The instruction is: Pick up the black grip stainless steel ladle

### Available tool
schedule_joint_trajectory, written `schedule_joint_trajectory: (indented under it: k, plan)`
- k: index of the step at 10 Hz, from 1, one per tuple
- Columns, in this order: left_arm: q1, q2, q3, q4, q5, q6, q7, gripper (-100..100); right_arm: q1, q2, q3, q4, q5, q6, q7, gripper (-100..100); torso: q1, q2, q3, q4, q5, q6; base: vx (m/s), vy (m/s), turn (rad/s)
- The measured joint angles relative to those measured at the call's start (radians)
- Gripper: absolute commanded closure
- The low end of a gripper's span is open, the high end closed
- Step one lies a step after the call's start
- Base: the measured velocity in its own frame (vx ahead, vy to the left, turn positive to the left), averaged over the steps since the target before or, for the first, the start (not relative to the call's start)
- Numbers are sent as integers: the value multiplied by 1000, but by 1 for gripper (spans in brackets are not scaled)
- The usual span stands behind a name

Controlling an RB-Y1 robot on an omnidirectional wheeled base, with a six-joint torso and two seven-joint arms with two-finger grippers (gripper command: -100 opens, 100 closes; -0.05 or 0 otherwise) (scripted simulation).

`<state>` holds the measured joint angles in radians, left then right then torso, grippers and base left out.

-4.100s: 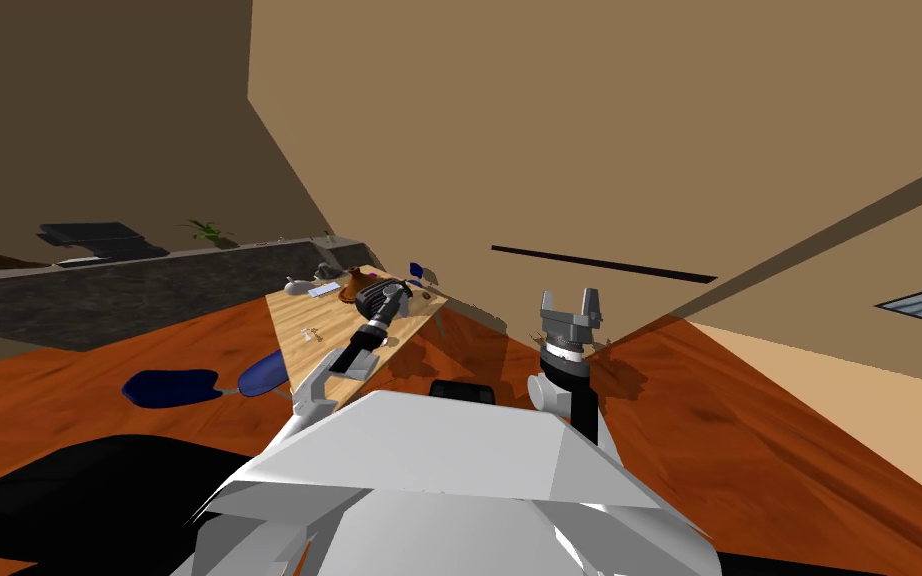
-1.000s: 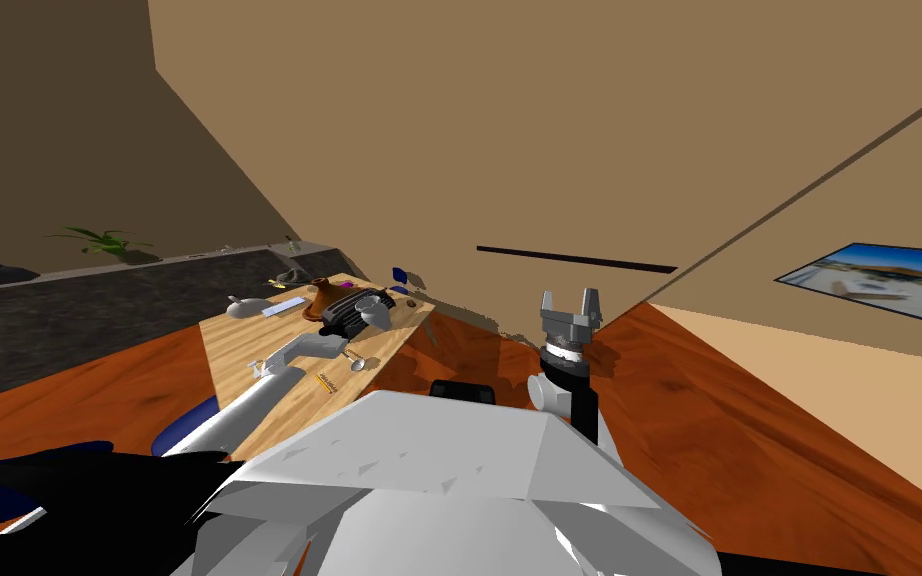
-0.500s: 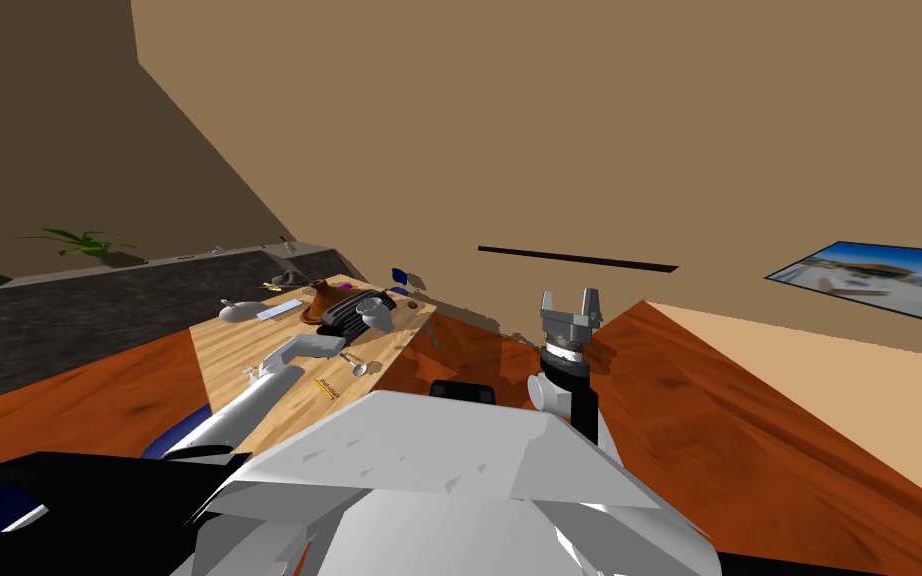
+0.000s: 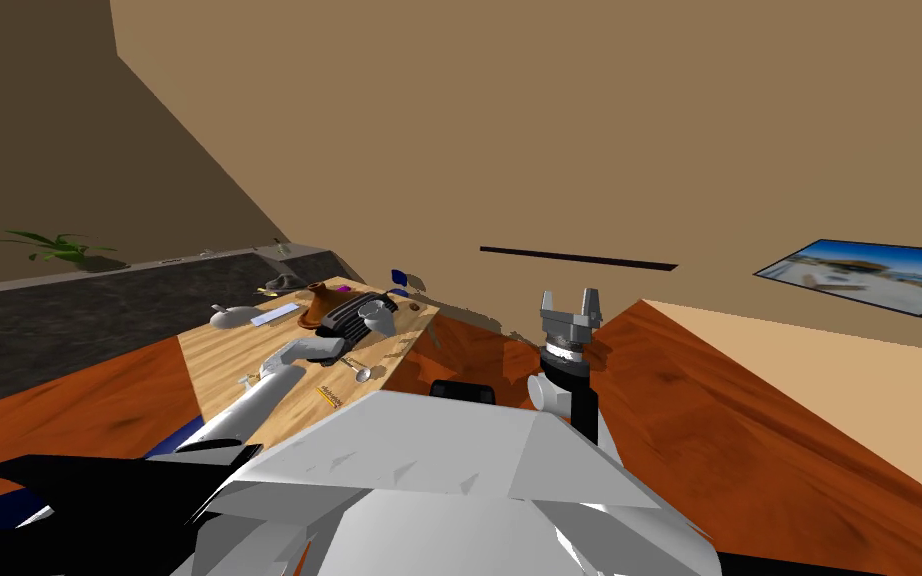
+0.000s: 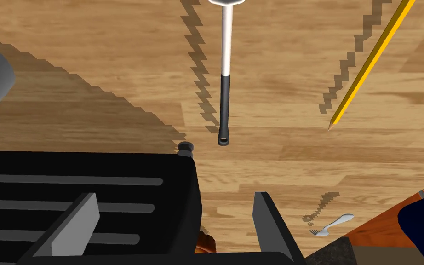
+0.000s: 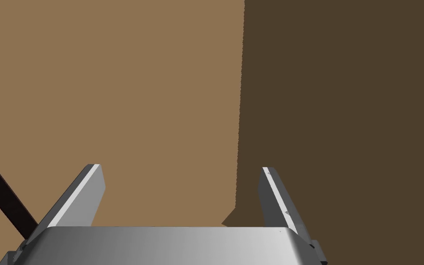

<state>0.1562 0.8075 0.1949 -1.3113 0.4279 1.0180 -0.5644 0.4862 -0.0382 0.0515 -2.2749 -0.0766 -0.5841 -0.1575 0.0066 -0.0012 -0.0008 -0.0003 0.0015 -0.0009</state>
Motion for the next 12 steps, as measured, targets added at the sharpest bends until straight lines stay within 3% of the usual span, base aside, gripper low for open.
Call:
schedule_joint_trajectory:
  k: [5,10,11,12]
  plan:
    - [-21,-29,13,78,67,96,-56,-100,0,0,0,0,0,0,0,0,-1,0,0,0,0,0,18,75,-37]
    - [-45,-109,-3,179,120,161,-102,-100,0,0,0,0,0,0,0,0,-2,-1,-1,0,0,0,29,75,-34]
    - [-45,-109,-2,180,122,162,-105,0,0,0,0,0,0,0,0,0,-4,0,0,0,-1,0,3,6,0]
    - [-45,-109,-2,180,121,162,-105,-100,0,0,0,0,0,0,0,0,-6,1,1,0,-1,0,-31,7,-135]
